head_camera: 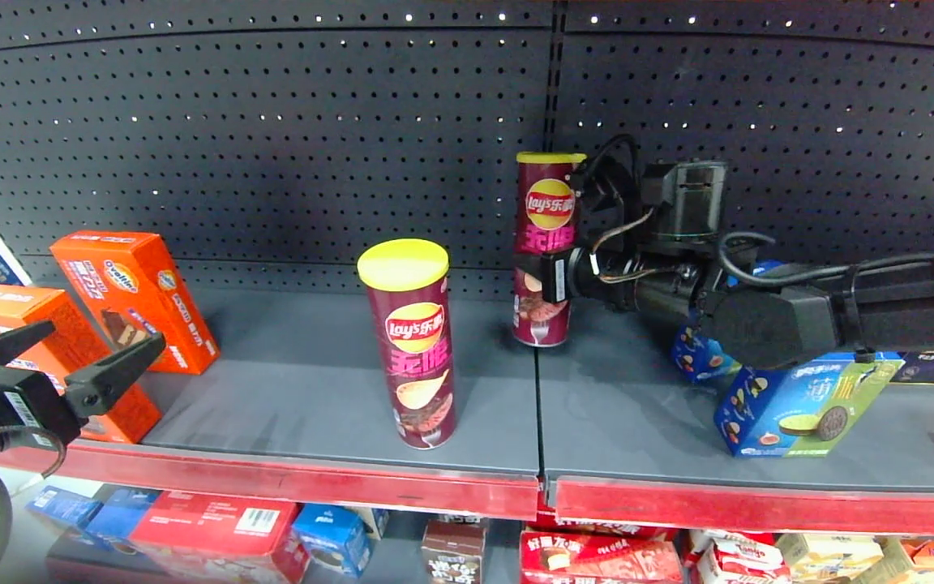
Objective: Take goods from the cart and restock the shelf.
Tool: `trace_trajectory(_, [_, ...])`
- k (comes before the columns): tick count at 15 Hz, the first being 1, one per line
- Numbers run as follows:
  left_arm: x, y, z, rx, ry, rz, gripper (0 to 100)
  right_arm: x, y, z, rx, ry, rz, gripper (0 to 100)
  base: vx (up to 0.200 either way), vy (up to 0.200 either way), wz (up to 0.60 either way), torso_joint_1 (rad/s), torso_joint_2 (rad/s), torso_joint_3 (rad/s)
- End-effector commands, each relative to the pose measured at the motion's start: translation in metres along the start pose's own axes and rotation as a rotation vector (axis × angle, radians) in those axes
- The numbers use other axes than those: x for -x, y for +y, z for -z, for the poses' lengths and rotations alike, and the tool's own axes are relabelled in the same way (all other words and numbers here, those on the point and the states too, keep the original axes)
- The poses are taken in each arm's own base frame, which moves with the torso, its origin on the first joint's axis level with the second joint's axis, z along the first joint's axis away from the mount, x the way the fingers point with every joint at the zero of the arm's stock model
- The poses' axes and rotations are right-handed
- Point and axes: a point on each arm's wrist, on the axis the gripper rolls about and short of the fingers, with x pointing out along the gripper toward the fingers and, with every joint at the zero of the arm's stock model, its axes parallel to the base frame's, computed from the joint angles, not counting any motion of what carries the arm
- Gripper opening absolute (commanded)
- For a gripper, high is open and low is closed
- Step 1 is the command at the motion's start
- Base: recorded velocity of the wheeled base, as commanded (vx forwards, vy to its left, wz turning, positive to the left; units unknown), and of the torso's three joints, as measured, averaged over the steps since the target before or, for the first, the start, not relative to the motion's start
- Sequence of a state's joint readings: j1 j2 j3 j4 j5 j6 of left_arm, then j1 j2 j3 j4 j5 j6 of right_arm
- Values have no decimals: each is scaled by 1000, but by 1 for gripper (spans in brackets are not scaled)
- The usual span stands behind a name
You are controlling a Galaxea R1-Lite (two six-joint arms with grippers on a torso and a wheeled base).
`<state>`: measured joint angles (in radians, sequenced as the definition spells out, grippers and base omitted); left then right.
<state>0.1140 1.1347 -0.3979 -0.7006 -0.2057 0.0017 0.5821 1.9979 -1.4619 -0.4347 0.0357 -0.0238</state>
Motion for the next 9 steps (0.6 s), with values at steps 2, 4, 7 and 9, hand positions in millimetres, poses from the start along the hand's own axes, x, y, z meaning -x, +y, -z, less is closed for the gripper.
trace_trajectory(2, [0, 1, 0, -1, -1, -4, 100, -19, -1, 10, 0, 6, -4, 0, 0, 0, 0, 0, 0, 0])
trace_trajectory(4, [-1, 1, 0, -1, 1, -6, 100, -23, 4, 12, 2, 3, -16, 0, 0, 0, 0, 0, 0, 0])
trace_trajectory(7, [0, 1, 0, -1, 1, -7, 100, -28, 10, 11, 2, -7, -29, 0, 0, 0, 0, 0, 0, 0])
trace_trajectory(9, [0, 3, 0, -16, 1, -18, 100, -31, 15, 16, 3, 4, -40, 0, 0, 0, 0, 0, 0, 0])
